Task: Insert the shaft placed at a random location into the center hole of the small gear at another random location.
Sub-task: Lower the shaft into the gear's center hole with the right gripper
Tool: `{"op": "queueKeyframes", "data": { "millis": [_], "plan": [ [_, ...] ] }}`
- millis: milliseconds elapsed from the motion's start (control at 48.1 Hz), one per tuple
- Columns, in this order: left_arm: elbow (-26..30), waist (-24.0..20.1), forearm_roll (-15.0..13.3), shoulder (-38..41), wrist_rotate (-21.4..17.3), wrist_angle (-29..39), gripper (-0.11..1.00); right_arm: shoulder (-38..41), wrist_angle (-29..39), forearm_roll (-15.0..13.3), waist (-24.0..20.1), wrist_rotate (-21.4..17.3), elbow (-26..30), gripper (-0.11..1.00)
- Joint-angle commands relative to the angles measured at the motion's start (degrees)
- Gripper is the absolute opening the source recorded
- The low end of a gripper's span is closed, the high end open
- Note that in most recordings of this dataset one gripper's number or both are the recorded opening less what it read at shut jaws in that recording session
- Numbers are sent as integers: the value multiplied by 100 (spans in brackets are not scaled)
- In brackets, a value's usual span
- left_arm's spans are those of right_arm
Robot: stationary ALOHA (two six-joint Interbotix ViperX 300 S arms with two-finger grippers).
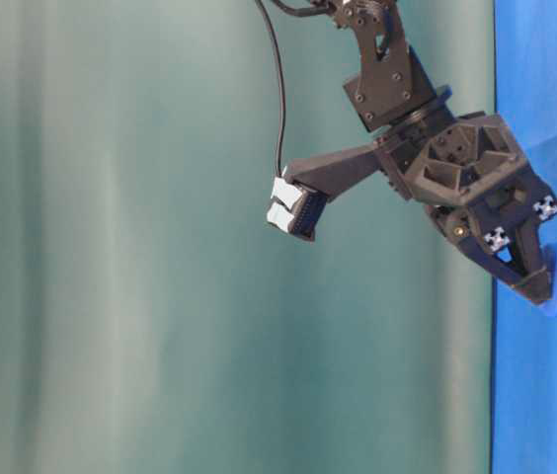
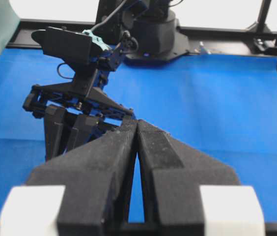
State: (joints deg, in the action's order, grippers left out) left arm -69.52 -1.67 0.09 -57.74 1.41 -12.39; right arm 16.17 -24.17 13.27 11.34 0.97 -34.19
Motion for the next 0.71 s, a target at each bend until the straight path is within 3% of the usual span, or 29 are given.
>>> {"op": "queueKeyframes", "data": {
  "millis": [0,229,312,540,686],
  "plan": [
    [53,-9,0,26,0,-35,0,-79,-53,18,-26,9,105,3],
    [53,-9,9,26,0,-35,0,-79,-35,9,-26,9,105,8],
    [53,-18,0,18,0,-35,0,-70,-26,9,-35,9,105,23],
    [53,-18,0,26,0,-35,0,-79,-35,18,-35,9,123,86],
    [53,-18,9,18,0,-35,0,-158,-26,9,-35,18,132,84]
  ]
}}
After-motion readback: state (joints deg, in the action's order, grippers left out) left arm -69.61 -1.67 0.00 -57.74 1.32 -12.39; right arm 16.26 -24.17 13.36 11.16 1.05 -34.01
